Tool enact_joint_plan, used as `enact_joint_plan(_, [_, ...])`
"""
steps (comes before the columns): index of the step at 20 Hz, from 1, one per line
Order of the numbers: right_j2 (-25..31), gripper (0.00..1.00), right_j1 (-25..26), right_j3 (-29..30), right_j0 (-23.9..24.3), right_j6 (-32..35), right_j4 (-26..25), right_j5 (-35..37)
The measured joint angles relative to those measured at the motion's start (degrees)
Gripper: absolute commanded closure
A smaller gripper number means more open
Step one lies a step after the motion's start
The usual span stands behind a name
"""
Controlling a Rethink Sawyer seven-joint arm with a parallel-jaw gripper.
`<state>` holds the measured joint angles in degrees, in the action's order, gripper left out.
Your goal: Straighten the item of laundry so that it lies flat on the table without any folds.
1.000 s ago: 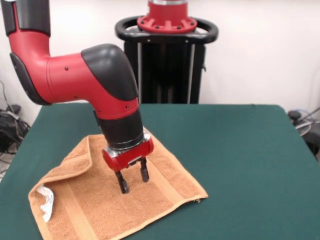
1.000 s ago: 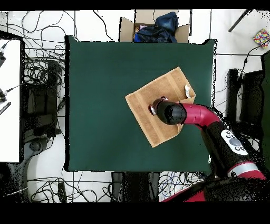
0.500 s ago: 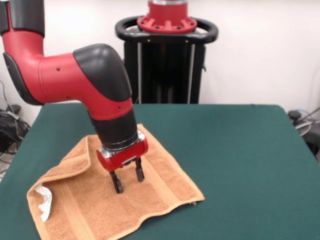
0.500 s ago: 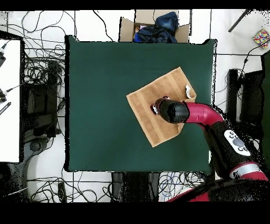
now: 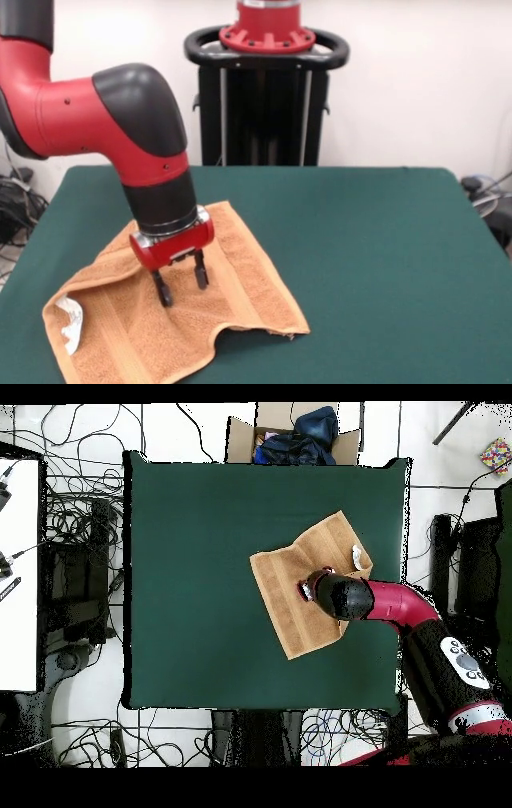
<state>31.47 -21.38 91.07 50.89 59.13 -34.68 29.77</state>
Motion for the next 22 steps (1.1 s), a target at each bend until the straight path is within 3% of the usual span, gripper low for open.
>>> enact_joint_plan(22, [-0.1, 0.00, -4.6, -0.1, 0.1, 0.0, -0.3, 1.1])
